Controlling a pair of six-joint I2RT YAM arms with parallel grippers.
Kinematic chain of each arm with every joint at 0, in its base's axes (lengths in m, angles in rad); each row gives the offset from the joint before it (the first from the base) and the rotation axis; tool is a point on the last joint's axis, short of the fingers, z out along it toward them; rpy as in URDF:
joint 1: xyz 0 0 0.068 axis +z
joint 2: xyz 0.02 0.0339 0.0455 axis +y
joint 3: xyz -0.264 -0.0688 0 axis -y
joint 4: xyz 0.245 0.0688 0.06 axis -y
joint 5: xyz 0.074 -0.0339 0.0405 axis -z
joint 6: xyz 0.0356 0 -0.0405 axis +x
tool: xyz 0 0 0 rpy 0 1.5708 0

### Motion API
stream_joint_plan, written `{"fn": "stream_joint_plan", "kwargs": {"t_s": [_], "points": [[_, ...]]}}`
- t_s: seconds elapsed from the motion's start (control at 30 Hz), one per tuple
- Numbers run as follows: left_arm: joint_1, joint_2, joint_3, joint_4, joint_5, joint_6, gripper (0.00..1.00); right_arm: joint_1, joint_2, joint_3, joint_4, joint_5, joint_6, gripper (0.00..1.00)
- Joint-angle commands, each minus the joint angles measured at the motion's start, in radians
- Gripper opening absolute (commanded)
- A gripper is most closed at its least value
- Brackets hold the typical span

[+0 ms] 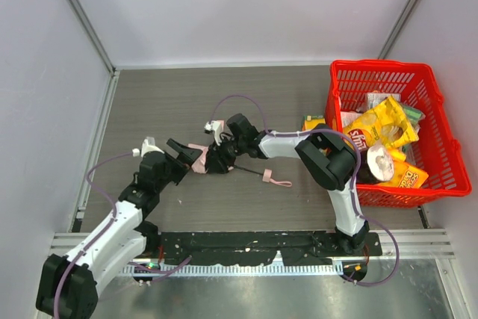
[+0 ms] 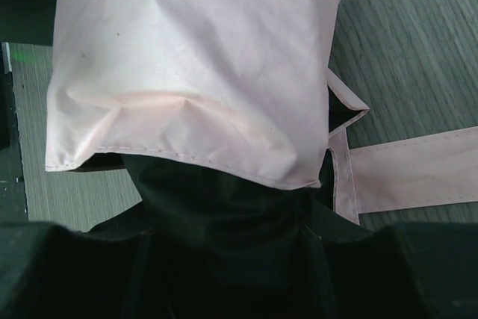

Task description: Put away the umbrella

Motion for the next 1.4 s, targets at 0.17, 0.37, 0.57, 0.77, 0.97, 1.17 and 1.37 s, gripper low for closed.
{"fn": "stream_joint_plan", "kwargs": {"t_s": [0.17,0.37,0.57,0.77,0.97,1.17,1.37], "points": [[0.007,0.158,-0.030,0.145,0.078,0.043,0.60,-0.011,0.097,-0.013,-0.203,0.077,-0.018,0.01],[0.013,0.354,-0.081,0.254,0.034,0.098,0.09,-0.012,0.109,0.004,-0.223,0.048,-0.021,0.01],[0.012,0.463,-0.075,0.253,-0.011,0.113,0.00,-0.042,0.140,0.033,-0.235,-0.062,0.007,0.01],[0.013,0.534,-0.047,0.147,-0.048,0.092,0.00,-0.078,0.200,0.074,-0.246,-0.199,0.071,0.01],[0.013,0.629,-0.035,0.095,-0.054,0.085,0.00,-0.106,0.234,0.091,-0.235,-0.280,0.115,0.01],[0.015,0.689,-0.119,0.196,-0.013,0.029,0.00,-0.140,0.231,0.064,-0.129,-0.368,0.214,0.01],[0.013,0.623,-0.138,0.170,-0.034,0.032,0.00,-0.140,0.215,0.041,-0.072,-0.368,0.249,0.01]]}}
